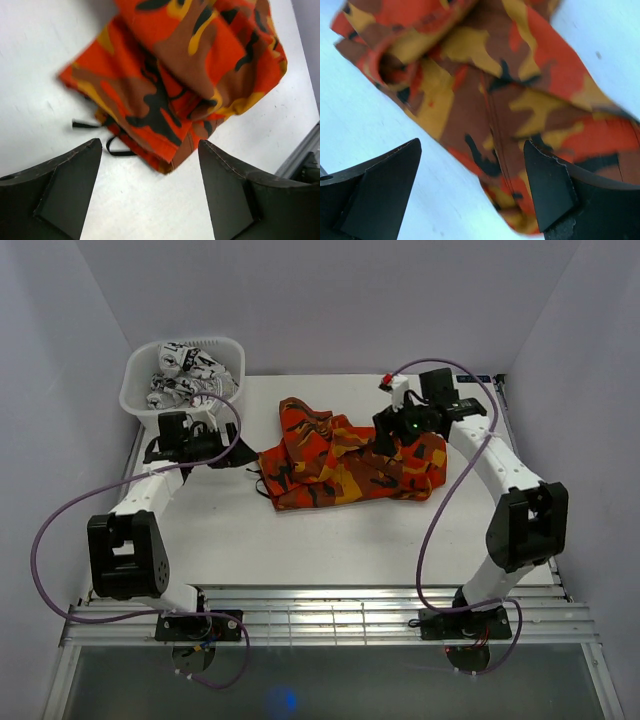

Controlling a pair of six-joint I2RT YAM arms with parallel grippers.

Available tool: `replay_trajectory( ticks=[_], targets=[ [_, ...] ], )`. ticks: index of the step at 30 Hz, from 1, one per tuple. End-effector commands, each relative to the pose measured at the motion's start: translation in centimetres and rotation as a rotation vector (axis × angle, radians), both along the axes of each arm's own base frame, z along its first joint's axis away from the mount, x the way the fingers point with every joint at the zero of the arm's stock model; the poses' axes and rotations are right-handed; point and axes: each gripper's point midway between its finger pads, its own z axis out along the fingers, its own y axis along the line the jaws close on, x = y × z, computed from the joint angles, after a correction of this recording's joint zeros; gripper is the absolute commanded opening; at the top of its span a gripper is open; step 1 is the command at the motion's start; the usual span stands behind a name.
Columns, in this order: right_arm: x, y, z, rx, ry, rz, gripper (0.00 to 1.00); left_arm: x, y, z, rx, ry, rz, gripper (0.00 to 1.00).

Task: Fold and stack the trousers
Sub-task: Flatten the trousers out

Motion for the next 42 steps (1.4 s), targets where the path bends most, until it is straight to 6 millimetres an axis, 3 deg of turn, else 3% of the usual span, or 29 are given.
replay_trajectory(
  ticks=[1, 2, 3, 5, 6, 7, 9, 10, 15, 17, 21, 22, 23, 24, 25, 26, 29, 30, 32, 33, 38, 41, 42],
  targets=[
    [1.0, 7.2, 0.9, 0.097, -0.005, 0.097, 0.88, -1.9, -0.3, -2.7, -0.062, 0.128, 0.046, 0.88],
    [1.7, 8.5, 1.1, 0.109, -0.03, 0.11, 0.88, -1.9, -0.4, -3.3, -0.078, 0.15, 0.048, 0.88],
    [2.3, 9.6, 0.1, 0.107, -0.016, 0.119, 0.89, -2.0, -0.6, -3.6, -0.091, 0.161, 0.051, 0.88],
    [3.2, 12.1, 0.9, 0.126, -0.046, 0.139, 0.89, -1.9, -1.1, -4.2, -0.125, 0.177, 0.066, 0.88],
    [3.3, 13.3, -0.7, 0.114, -0.017, 0.156, 0.89, -1.8, -1.3, -4.7, -0.134, 0.192, 0.071, 0.87],
    [4.1, 14.0, -0.1, 0.119, -0.035, 0.159, 0.89, -1.9, -1.8, -5.3, -0.14, 0.215, 0.077, 0.87],
    [4.3, 15.2, -2.0, 0.109, 0.005, 0.172, 0.89, -1.2, -1.5, -6.9, -0.131, 0.249, 0.123, 0.84],
    [4.3, 15.7, -2.1, 0.111, 0.006, 0.179, 0.89, -1.4, -2.6, -7.9, -0.134, 0.284, 0.129, 0.83],
    [3.6, 17.6, -4.2, 0.154, 0.078, 0.204, 0.89, -0.3, -2.7, -11.2, -0.152, 0.372, 0.213, 0.73],
    [3.4, 18.1, -4.9, 0.17, 0.105, 0.215, 0.89, 0.0, -2.8, -12.6, -0.148, 0.405, 0.24, 0.66],
    [2.4, 18.9, -4.7, 0.212, 0.147, 0.258, 0.83, 0.5, -3.7, -12.3, -0.183, 0.384, 0.229, 0.49],
    [2.0, 19.2, -3.9, 0.236, 0.15, 0.279, 0.7, 0.7, -3.9, -11.8, -0.194, 0.37, 0.22, 0.38],
    [1.7, 19.2, -3.5, 0.248, 0.15, 0.289, 0.7, 0.8, -4.0, -11.3, -0.202, 0.359, 0.215, 0.31],
    [1.5, 19.2, -3.2, 0.257, 0.149, 0.297, 0.56, 0.7, -4.1, -10.9, -0.212, 0.354, 0.211, 0.21],
    [1.2, 19.4, -2.6, 0.272, 0.142, 0.313, 0.49, 0.7, -4.1, -10.4, -0.213, 0.336, 0.205, 0.12],
    [1.0, 19.2, -1.5, 0.279, 0.121, 0.318, 0.34, 0.6, -4.2, -8.8, -0.217, 0.293, 0.195, 0.0],
    [0.9, 18.7, 1.0, 0.283, 0.056, 0.318, 0.08, -0.5, -3.9, -6.9, -0.198, 0.233, 0.176, 0.0],
    [1.0, 18.4, 1.6, 0.283, 0.042, 0.311, 0.08, -0.7, -3.5, -4.9, -0.194, 0.179, 0.175, 0.0],
    [1.0, 17.6, 4.0, 0.295, -0.007, 0.298, 0.08, -1.7, -2.7, -3.9, -0.162, 0.161, 0.18, 0.0],
    [1.5, 16.6, 4.7, 0.299, -0.025, 0.275, 0.08, -2.1, -2.2, -2.3, -0.155, 0.116, 0.182, 0.0],
    [3.5, 11.5, 9.4, 0.313, -0.136, 0.162, 0.08, -4.1, 2.7, -1.7, -0.025, 0.108, 0.263, 0.0],
    [5.5, 7.0, 10.6, 0.302, -0.181, 0.039, 0.08, -5.5, 4.7, -1.9, 0.03, 0.124, 0.278, 0.0],
    [6.5, 4.7, 10.8, 0.296, -0.195, -0.02, 0.08, -5.9, 5.2, -1.9, 0.042, 0.122, 0.276, 0.0]
  ],
)
